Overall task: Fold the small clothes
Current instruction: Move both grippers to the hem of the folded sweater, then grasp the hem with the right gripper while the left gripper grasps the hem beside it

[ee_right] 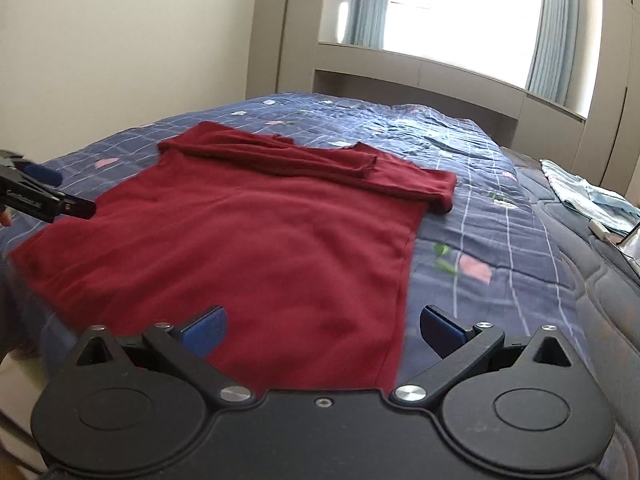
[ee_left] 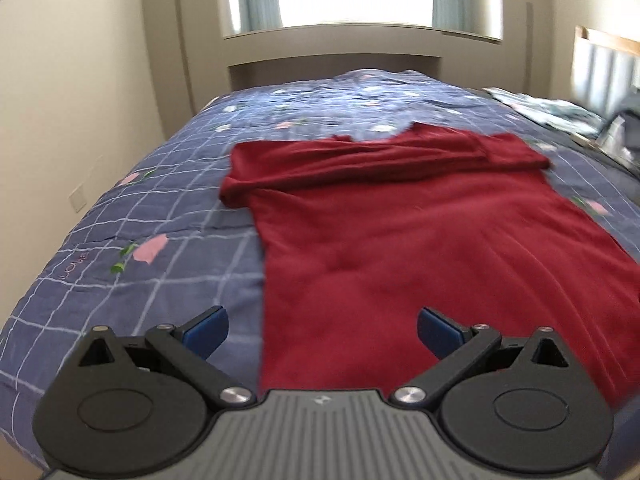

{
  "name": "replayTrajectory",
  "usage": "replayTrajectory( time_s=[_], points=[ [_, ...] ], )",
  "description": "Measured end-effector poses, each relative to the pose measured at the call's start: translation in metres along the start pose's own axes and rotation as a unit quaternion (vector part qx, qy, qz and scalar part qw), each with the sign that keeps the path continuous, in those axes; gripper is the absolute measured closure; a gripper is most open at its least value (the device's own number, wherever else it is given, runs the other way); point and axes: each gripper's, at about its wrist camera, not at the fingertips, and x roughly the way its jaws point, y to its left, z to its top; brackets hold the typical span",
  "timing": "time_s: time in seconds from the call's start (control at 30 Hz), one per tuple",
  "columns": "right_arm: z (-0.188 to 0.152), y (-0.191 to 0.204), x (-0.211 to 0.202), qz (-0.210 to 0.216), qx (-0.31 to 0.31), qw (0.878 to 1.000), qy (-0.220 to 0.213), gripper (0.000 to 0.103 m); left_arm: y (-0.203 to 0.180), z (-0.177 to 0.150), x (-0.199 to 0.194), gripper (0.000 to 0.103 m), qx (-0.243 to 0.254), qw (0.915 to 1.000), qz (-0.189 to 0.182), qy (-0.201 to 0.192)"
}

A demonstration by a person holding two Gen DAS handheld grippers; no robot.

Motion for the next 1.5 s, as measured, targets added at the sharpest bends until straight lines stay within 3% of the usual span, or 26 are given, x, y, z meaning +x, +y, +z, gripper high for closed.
replayTrajectory(
  time_s=[0.17, 0.27, 0.4, 0.5, 0.8, 0.9, 1.0, 1.13, 1.27, 1.5],
  points=[
    [-0.021, 0.022, -0.024, 0.022, -0.001, 1.0, -0.008, 0.001, -0.021, -0.024, -0.021, 0.0, 0.043, 0.999, 0.007, -0.006],
    [-0.029, 0.038, -0.028, 0.022, -0.039, 0.999, 0.0, 0.001, -0.027, -0.036, -0.029, 0.0, 0.057, 0.9984, -0.001, 0.0],
    [-0.04, 0.063, -0.024, -0.015, -0.12, 0.993, 0.009, 0.001, -0.035, -0.048, -0.03, 0.0, 0.083, 0.9963, 0.013, 0.015],
    [-0.044, 0.07, -0.021, -0.032, -0.14, 0.99, -0.003, 0.001, -0.036, -0.053, -0.034, 0.0, 0.085, 0.9962, 0.012, 0.016],
    [-0.047, 0.086, -0.009, -0.093, -0.181, 0.978, -0.055, 0.003, -0.037, -0.05, -0.049, 0.0, 0.071, 0.9969, -0.034, 0.001],
    [-0.049, 0.094, -0.013, -0.083, -0.207, 0.972, -0.072, 0.023, -0.045, -0.049, -0.053, 0.0, 0.079, 0.9951, -0.059, -0.009],
    [-0.048, 0.093, -0.019, -0.056, -0.219, 0.971, -0.083, 0.061, -0.055, -0.049, -0.055, 0.0, 0.098, 0.9918, -0.08, -0.015],
    [-0.04, 0.085, -0.023, -0.022, -0.205, 0.975, -0.082, 0.088, -0.062, -0.052, -0.054, 0.0, 0.12, 0.9874, -0.103, -0.013],
    [-0.027, 0.077, -0.026, -0.001, -0.179, 0.98, -0.084, 0.094, -0.073, -0.059, -0.053, 0.0, 0.156, 0.9817, -0.109, -0.014],
    [0.001, 0.064, -0.03, 0.021, -0.133, 0.987, -0.091, 0.096, -0.099, -0.057, -0.048, 0.001, 0.19, 0.9759, -0.101, -0.039]
  ],
)
